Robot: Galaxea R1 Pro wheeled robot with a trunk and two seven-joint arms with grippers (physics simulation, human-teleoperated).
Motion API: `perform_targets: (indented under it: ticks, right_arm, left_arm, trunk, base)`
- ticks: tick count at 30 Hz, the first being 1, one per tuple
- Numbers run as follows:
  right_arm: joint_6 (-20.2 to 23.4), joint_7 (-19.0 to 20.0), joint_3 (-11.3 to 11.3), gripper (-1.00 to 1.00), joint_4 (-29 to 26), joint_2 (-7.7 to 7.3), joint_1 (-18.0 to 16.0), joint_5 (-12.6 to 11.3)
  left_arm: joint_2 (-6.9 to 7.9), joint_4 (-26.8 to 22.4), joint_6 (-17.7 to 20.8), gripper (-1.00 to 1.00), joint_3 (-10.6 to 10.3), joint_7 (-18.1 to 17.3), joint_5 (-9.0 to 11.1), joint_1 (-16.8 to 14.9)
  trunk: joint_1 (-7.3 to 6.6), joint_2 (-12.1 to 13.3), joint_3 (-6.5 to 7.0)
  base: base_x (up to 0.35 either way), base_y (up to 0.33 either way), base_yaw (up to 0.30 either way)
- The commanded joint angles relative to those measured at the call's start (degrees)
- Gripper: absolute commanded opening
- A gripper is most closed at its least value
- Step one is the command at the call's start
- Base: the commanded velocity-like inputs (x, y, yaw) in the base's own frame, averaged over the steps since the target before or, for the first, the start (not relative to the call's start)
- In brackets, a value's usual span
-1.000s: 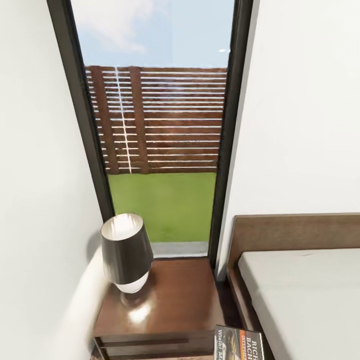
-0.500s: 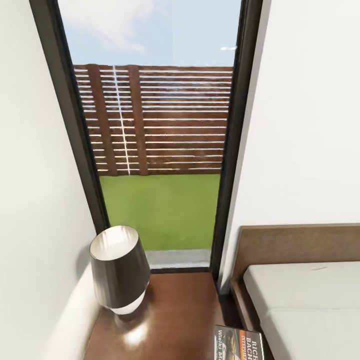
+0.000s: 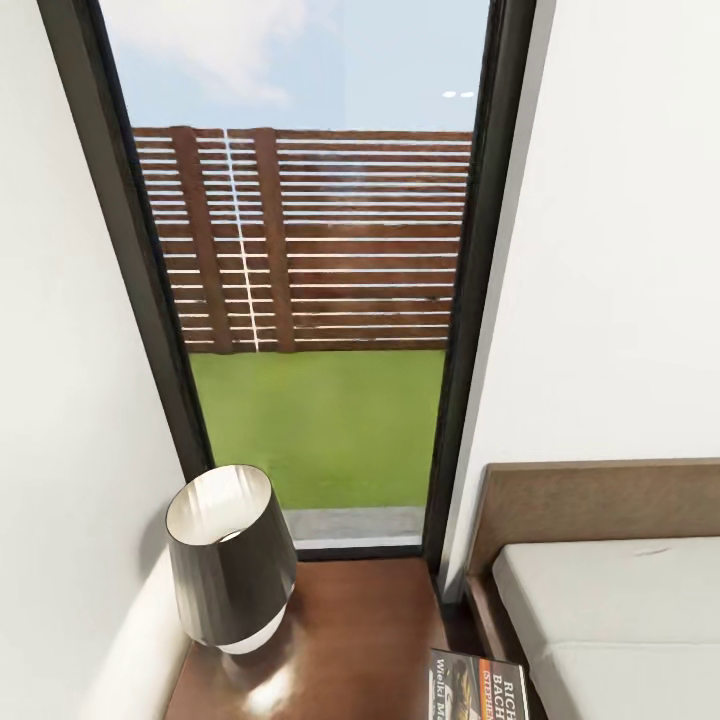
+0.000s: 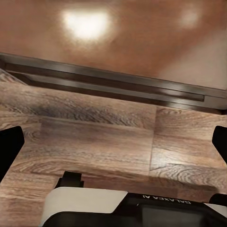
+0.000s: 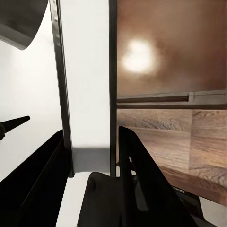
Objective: In the bedroom, move the book from the bed onto either nightstand, and place the two sandals side by side next to the bed.
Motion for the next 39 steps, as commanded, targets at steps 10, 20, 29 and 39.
perform_targets:
  ticks: [10, 20, 29, 39]
  right_arm:
    - [0.27, 0.17, -0.35, -1.0, -0.01, 0.0, -0.04, 0.23]
    - [0.27, 0.21, -0.35, -1.0, -0.01, 0.0, -0.04, 0.21]
    - [0.27, 0.23, -0.35, -1.0, -0.01, 0.0, -0.04, 0.27]
    - [0.27, 0.32, -0.35, -1.0, -0.02, 0.06, -0.04, 0.27]
  left_arm:
    - [0.01, 0.07, -0.42, 1.0, 0.06, -0.88, 0.51, -0.03]
    - [6.81, -2.24, 2.02, 1.0, 0.28, -47.67, 2.58, -0.38]
    - [8.17, -30.76, 29.8, 1.0, 0.11, -68.21, 3.72, -1.0]
    - [6.72, -49.26, 43.74, 1.0, -0.05, -74.55, 3.75, -1.0]
  trunk:
    - [0.01, -0.06, -0.08]
    - [0.01, -0.06, -0.08]
    - [0.01, -0.06, -0.08]
    - [0.01, -0.06, -0.08]
  base:
    - [0.0, 0.0, 0.0]
    - [0.0, 0.0, 0.0]
    - [0.0, 0.0, 0.0]
    - [0.0, 0.0, 0.0]
